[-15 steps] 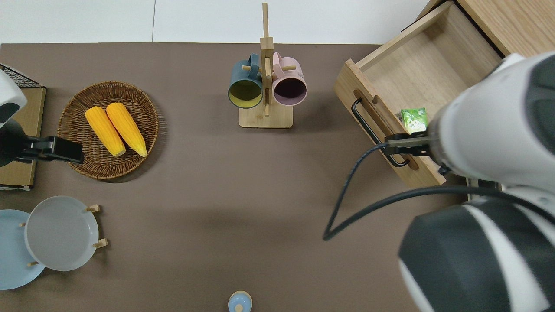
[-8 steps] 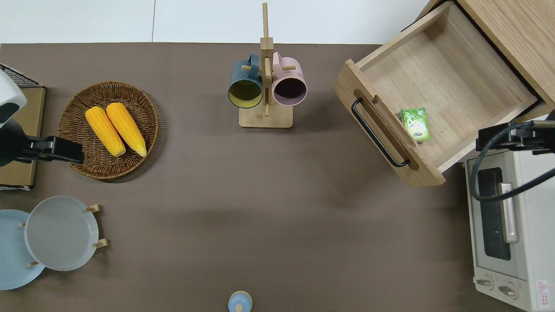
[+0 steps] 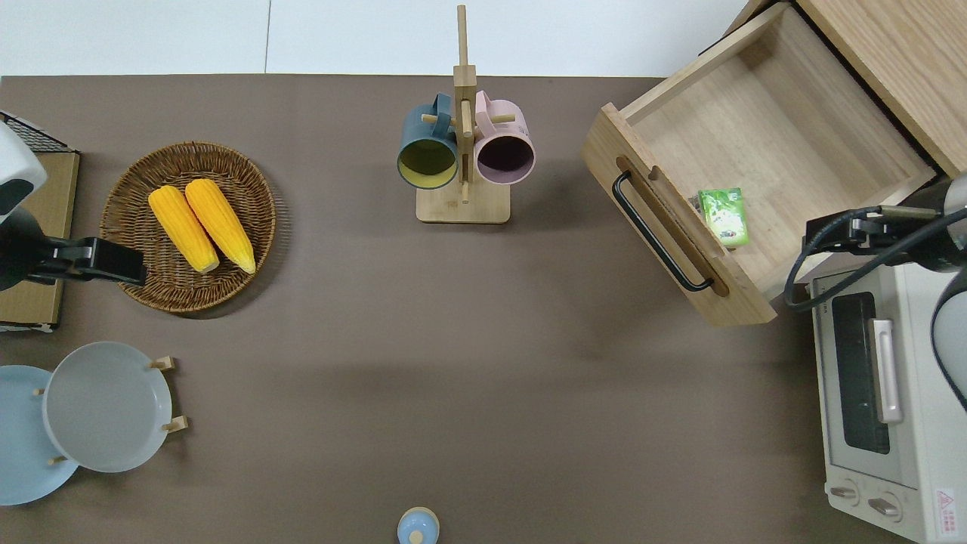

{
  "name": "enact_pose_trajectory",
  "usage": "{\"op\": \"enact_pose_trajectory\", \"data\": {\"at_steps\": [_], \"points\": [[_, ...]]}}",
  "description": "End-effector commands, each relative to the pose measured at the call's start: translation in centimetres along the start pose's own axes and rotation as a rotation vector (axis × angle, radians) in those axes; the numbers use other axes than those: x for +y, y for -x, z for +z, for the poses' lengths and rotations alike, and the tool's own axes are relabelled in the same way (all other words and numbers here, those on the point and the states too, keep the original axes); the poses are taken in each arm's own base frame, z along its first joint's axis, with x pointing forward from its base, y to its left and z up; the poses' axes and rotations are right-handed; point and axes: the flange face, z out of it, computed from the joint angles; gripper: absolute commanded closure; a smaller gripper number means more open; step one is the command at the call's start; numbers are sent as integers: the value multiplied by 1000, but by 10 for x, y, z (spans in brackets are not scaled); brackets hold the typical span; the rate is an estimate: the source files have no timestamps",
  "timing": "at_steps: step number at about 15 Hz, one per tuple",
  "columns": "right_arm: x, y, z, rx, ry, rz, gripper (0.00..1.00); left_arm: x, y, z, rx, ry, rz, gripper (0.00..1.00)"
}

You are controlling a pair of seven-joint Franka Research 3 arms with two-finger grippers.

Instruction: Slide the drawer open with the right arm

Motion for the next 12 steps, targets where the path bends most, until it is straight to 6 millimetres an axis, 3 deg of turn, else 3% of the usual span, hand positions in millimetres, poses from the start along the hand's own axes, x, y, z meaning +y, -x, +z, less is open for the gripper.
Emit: {"op": "enact_pose_trajectory", "data": {"at_steps": [1, 5, 12], "points": [[1, 6, 2, 5, -26, 15, 11, 2, 3, -5, -6, -18, -5, 7], [-21, 8, -1, 12, -21, -60, 11, 1, 3, -6, -4, -18, -6, 7], [-31, 0, -4, -3, -31, -71, 11, 2, 3, -5, -6, -18, -5, 7]]}}
